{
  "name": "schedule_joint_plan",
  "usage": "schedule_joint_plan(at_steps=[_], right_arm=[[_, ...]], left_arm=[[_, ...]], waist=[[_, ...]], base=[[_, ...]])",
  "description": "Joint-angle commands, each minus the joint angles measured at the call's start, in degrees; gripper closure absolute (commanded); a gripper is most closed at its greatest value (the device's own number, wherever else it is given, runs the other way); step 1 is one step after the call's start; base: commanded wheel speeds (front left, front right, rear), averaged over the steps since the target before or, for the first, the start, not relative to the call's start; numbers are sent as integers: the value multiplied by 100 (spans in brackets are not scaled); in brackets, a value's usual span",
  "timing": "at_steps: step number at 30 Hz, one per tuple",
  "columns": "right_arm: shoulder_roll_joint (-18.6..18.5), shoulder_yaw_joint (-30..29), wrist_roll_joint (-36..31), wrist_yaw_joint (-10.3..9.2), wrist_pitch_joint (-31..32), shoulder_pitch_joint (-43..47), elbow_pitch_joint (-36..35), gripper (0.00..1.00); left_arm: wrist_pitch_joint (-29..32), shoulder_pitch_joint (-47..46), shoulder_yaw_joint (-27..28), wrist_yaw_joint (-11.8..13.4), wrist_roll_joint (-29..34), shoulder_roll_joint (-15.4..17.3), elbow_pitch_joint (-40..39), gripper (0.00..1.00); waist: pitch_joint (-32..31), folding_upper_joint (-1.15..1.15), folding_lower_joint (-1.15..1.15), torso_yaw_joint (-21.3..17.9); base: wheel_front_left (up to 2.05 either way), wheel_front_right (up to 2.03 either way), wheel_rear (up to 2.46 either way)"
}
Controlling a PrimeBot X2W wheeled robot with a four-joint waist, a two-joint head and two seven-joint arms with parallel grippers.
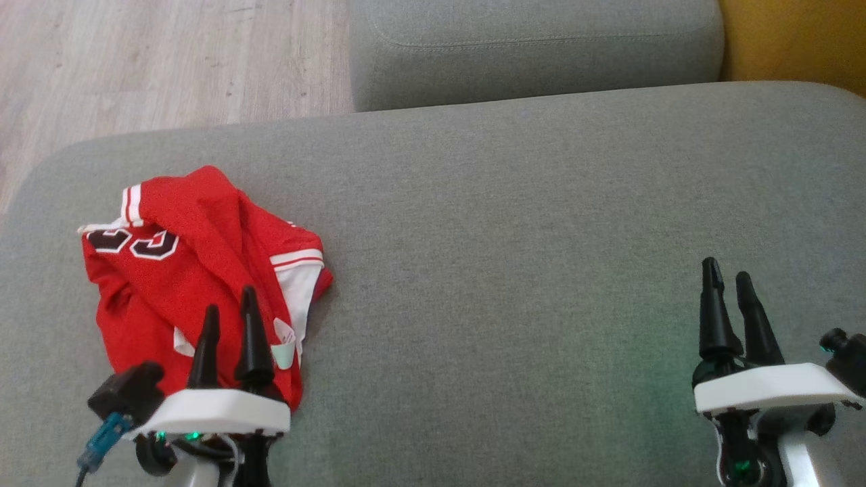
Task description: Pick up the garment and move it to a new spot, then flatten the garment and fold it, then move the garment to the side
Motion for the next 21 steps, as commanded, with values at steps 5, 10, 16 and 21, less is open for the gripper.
schedule_joint_plan(at_steps=[5, 10, 16, 21], right_arm=[[-43, 166, -560, -2, -141, -233, -293, 0], [-45, 253, -998, -3, -225, -230, -336, 0], [-47, 320, -1507, -3, -326, -237, -416, 0], [-49, 369, -1929, -3, -411, -241, -489, 0]], left_arm=[[-135, -424, -211, 236, 573, 245, -142, 0], [-219, -523, -489, 471, 929, 367, -144, 0], [-320, -658, -853, 682, 1350, 510, -128, 0], [-404, -768, -1145, 897, 1737, 646, -109, 0]], waist=[[8, 0, 0, 0], [26, 0, 0, -4], [51, 0, 0, -14], [58, 0, 0, -23]], base=[[0, 0, 0], [0, 0, 0], [0, 0, 0], [0, 0, 0]])
